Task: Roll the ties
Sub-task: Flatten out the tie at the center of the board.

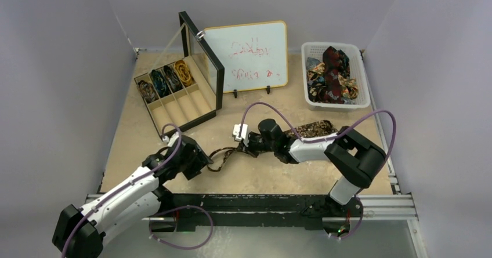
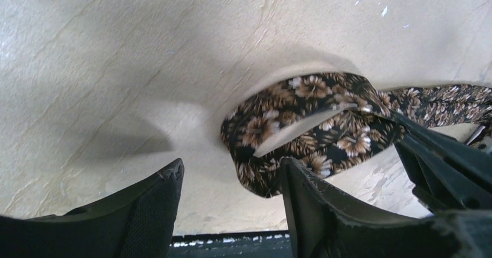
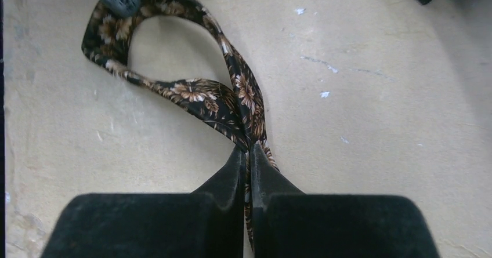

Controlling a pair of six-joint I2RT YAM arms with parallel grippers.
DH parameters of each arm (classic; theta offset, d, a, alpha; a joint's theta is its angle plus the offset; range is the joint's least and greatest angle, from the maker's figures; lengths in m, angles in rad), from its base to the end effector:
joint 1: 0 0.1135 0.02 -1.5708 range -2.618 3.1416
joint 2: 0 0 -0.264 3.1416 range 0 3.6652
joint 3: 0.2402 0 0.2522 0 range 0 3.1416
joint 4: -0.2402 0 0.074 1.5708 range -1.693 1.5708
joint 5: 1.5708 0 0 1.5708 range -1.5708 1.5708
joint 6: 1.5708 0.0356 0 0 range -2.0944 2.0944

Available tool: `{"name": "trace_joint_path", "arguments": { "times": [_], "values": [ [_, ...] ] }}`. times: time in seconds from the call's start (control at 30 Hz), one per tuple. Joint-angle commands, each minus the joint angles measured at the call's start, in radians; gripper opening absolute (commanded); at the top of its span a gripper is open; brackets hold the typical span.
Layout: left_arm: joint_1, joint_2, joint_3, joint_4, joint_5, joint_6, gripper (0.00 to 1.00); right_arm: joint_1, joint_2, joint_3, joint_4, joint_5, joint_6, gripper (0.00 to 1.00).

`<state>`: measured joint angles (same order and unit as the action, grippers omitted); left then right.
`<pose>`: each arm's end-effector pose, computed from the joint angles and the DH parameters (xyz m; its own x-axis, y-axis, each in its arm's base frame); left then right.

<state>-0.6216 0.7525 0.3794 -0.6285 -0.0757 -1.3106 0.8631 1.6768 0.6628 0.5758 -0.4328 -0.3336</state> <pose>0.1124 -0.0772 0.1683 -0.7053 -0.6801 -0.2002 -0.5208 0.6887 -0.5044 0.1997 0.2564 0.1547 0.0461 -0.4034 -0.9139 -0.9754 0.1794 -0.1284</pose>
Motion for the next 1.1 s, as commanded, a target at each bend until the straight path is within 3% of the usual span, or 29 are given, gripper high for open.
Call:
{"name": "trace_joint_path", "arguments": {
  "times": [0.0,0.17,0.3,0.4,0.6,0.9,1.07],
  "values": [
    [0.007,0.029,-0.017,0.134,-0.046,0.053,0.58,0.044,-0.063,-0.043,0.149,0.12,0.093,0.0],
    [0.007,0.109,-0.044,0.308,0.03,0.115,0.46,0.097,-0.075,-0.073,0.168,0.254,0.178,0.0],
    [0.007,0.175,-0.035,0.302,0.07,0.117,0.39,0.105,-0.087,-0.111,0.198,0.37,0.256,0.0],
    [0.007,0.175,-0.048,0.309,0.092,0.123,0.34,0.105,-0.09,-0.119,0.207,0.374,0.285,0.0],
    [0.007,0.183,0.045,0.322,0.042,0.301,0.0,0.106,-0.124,-0.119,0.22,0.446,0.399,0.0],
    [0.007,0.35,0.369,0.246,-0.121,0.758,0.0,0.112,-0.112,-0.135,0.334,0.547,0.638,0.01],
    [0.008,0.341,0.3,0.23,-0.09,0.736,0.0,0.168,-0.063,-0.086,0.248,0.49,0.623,0.16]
  ]
}}
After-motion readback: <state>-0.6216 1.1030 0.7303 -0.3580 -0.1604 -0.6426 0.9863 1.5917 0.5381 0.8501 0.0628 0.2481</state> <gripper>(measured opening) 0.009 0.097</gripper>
